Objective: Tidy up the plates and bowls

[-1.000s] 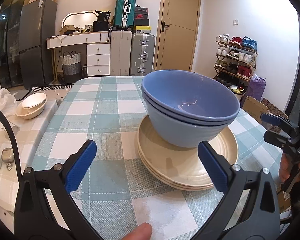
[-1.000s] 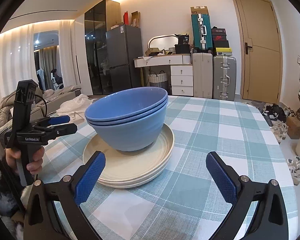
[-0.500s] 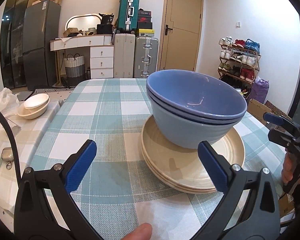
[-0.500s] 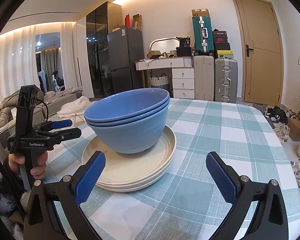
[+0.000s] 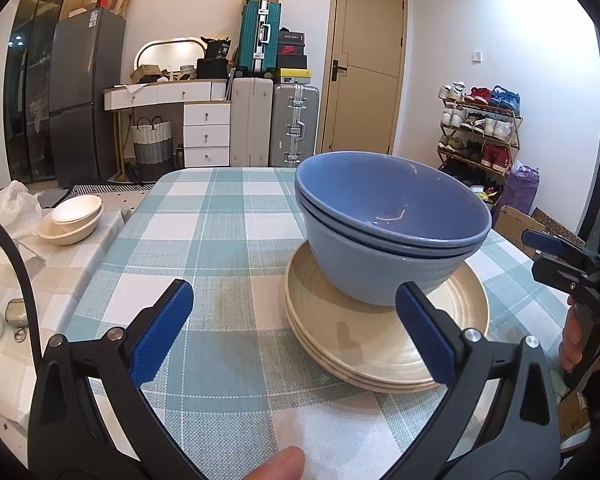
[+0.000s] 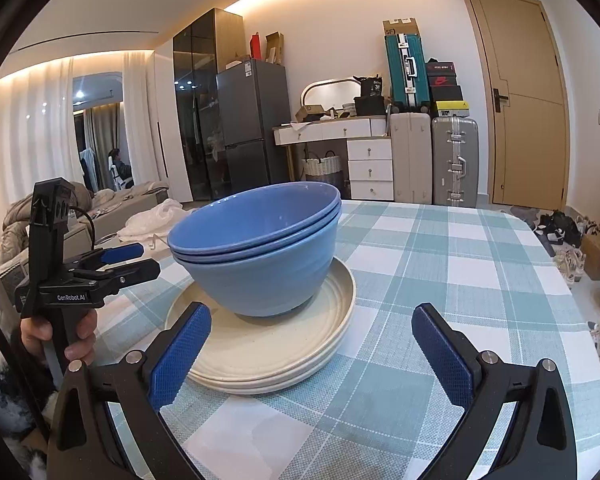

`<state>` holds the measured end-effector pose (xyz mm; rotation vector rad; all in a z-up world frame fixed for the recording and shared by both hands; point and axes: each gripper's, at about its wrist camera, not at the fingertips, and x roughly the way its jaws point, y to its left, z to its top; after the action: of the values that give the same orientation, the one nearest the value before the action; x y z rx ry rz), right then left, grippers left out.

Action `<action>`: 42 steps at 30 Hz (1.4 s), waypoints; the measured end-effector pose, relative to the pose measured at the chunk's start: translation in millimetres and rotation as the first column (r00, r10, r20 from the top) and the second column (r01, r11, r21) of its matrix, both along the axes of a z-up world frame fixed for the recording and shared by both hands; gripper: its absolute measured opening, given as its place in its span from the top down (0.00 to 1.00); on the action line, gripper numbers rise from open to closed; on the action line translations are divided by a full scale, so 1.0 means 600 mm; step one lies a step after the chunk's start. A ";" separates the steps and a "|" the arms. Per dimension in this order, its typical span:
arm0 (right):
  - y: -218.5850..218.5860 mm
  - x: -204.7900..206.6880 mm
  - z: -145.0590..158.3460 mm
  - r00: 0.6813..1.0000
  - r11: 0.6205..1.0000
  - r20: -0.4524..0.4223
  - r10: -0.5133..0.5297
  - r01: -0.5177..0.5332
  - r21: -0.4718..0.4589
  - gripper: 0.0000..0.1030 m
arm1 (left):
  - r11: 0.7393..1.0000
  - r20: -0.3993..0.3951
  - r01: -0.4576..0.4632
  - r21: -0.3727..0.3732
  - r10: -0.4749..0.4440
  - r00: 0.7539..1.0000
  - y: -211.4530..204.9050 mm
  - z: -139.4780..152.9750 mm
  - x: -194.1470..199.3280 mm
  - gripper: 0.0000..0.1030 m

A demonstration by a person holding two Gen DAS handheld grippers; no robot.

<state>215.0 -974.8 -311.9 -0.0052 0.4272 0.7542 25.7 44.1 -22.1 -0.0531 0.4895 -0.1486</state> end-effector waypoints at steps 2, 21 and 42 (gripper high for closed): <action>-0.001 0.000 0.000 1.000 1.000 0.003 -0.004 0.004 0.004 0.01 | 1.000 0.004 -0.004 0.001 0.004 1.000 0.001 0.000 0.000 0.02; 0.006 -0.010 0.002 1.000 1.000 0.030 0.001 0.000 -0.018 0.01 | 1.000 0.003 -0.021 -0.008 0.021 1.000 0.006 0.001 0.000 0.02; 0.006 -0.009 0.001 1.000 1.000 0.028 0.001 0.000 -0.018 0.01 | 1.000 0.013 -0.012 -0.003 0.012 1.000 0.001 0.000 -0.004 0.02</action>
<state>209.8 -970.9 -311.1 -0.0325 0.4067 0.7502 23.4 44.9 -21.8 -0.0580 0.4755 -0.1383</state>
